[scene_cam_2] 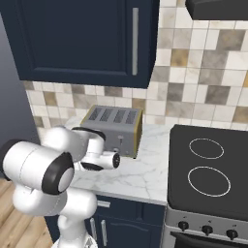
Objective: Retrieve the wine glasses from the counter and place one next to each plate.
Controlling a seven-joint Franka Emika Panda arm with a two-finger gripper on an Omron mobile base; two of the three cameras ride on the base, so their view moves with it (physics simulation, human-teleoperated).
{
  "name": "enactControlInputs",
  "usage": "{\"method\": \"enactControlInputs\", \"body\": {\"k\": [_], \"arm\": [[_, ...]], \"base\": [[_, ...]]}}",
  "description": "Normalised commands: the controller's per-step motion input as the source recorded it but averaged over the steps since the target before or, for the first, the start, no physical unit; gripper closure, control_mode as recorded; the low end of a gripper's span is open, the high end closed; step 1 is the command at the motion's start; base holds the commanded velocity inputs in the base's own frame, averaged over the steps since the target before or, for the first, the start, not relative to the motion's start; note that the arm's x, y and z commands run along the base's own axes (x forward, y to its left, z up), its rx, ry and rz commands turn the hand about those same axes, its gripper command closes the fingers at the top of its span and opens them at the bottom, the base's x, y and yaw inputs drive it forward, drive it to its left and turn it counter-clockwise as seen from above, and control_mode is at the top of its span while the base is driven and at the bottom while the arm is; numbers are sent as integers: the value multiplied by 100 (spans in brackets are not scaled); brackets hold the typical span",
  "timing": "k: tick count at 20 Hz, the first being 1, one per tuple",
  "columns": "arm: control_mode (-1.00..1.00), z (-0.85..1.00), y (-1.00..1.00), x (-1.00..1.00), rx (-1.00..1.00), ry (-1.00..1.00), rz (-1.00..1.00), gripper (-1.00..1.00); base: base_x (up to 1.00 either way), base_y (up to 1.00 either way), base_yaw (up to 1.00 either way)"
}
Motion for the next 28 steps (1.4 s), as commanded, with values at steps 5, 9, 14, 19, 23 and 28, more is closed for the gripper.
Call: {"method": "enactControlInputs", "body": {"k": [5, 9, 14, 19, 23, 28], "arm": [[-100, 0, 13, 26, 0, 0, -7, 100], [-100, 0, 7, 27, 0, 0, -6, 100], [-100, 6, 0, -10, 0, -10, 0, 100], [-100, 69, 0, -40, 3, -17, -1, 100], [-100, 100, -13, -45, 16, 0, -1, 100], [-100, 80, -23, -77, 17, 6, 0, 100]], "base": [[0, 0, 0], [0, 0, 0], [0, 0, 0], [0, 0, 0], [0, 0, 0], [0, 0, 0]]}}
